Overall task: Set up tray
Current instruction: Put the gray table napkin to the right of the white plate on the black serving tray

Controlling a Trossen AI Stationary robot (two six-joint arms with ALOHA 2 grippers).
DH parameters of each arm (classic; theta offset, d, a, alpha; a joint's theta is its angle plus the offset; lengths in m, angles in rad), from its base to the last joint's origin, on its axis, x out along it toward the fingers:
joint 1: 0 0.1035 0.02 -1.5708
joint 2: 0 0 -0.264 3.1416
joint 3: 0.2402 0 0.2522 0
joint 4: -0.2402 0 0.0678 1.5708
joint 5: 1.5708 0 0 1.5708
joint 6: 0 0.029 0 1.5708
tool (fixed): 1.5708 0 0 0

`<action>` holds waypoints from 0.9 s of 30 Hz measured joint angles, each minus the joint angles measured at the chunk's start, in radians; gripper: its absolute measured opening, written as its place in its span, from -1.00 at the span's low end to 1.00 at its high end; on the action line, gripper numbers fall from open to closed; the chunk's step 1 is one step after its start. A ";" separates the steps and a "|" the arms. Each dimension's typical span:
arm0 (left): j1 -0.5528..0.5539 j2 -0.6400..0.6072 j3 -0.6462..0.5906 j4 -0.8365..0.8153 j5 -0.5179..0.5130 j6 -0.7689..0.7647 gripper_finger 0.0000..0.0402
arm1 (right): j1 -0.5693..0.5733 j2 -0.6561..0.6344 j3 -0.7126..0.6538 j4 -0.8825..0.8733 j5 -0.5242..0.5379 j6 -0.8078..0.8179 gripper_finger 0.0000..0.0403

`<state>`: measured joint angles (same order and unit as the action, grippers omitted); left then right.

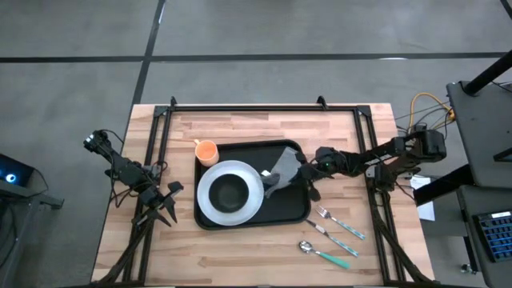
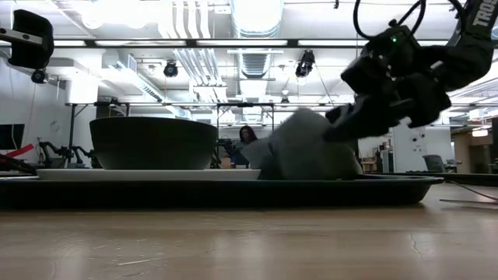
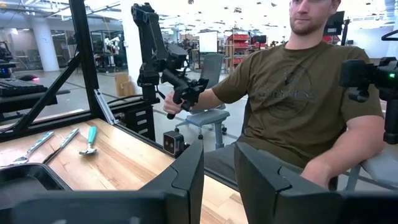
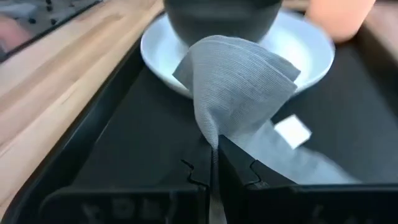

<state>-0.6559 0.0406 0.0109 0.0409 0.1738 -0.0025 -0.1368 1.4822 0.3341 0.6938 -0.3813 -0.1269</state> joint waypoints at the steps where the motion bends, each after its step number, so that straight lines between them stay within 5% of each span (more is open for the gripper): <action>1: 0.000 0.000 0.000 0.000 0.000 0.000 -0.65 | 0.000 0.000 -0.006 -0.012 0.000 0.006 -0.96; 16: 0.000 0.000 0.000 0.000 0.000 0.000 -0.65 | 0.002 -0.003 0.107 -0.439 -0.089 0.152 -0.94; 27: 0.000 0.000 0.000 0.000 0.000 0.000 -0.65 | 0.002 -0.003 0.362 -1.063 -0.084 0.155 -0.40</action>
<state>-0.6559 0.0406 0.0109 0.0406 0.1736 -0.0025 -0.1352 1.4792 0.6961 -0.3693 -0.4648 0.0276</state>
